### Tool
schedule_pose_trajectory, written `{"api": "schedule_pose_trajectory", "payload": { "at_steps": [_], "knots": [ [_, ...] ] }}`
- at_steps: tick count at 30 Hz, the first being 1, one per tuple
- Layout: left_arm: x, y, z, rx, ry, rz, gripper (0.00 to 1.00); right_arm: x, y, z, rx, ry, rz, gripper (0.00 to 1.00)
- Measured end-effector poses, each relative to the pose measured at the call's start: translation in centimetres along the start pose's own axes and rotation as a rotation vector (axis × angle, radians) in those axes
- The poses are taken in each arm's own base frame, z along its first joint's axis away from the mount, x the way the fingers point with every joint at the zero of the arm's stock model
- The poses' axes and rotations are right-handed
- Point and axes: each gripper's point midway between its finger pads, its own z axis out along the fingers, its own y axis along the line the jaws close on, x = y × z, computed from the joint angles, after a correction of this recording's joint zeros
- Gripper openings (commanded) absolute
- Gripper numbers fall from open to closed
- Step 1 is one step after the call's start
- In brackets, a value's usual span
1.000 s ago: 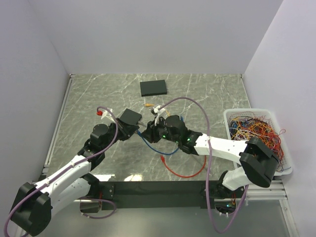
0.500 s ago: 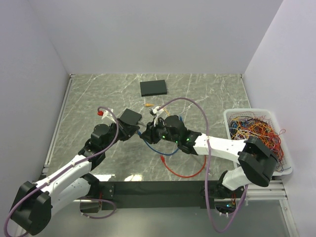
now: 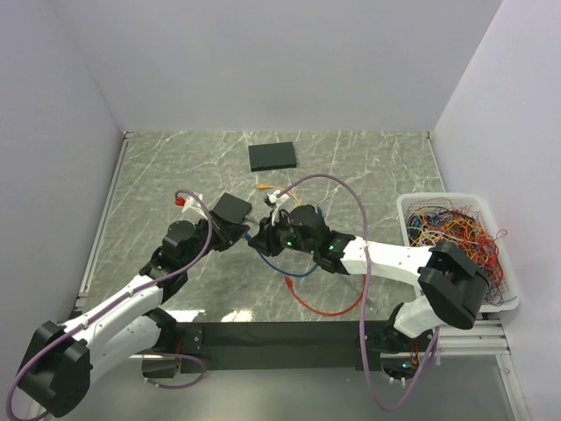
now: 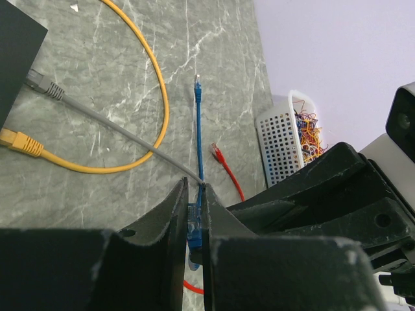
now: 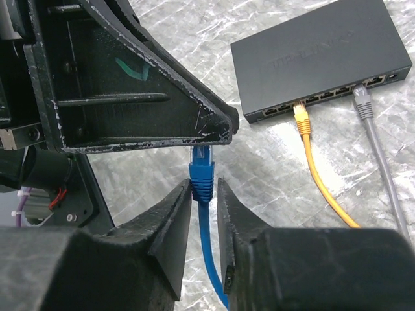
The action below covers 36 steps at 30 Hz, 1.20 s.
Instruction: Insert the plug into the switch port
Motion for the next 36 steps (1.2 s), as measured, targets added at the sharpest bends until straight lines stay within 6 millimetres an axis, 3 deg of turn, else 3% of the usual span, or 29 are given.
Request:
{"api": "schedule_pose_trajectory", "payload": {
  "at_steps": [7,10,17,23,30,36],
  "knots": [
    [0.0,0.0,0.0,-0.002,-0.001,0.0,0.0,0.0,0.1,0.0,-0.003,0.001,0.004,0.12],
    [0.0,0.0,0.0,-0.003,-0.003,0.001,0.06,0.0,0.1,0.0,-0.003,0.001,0.005,0.01],
    [-0.1,0.4,0.1,-0.021,-0.01,0.006,0.42,0.0,0.0,0.0,0.001,-0.001,0.005,0.0],
    [-0.8,1.2,0.1,-0.085,-0.035,0.046,0.6,-0.1,-0.4,0.0,0.023,-0.005,0.006,0.0],
    [-2.7,3.9,0.5,-0.208,-0.083,0.105,0.64,0.2,-2.2,0.1,0.104,0.006,0.016,0.0],
    [-5.9,9.2,0.5,-0.352,-0.14,0.084,0.63,0.4,-5.2,0.4,0.199,0.024,0.039,0.0]
  ]
}}
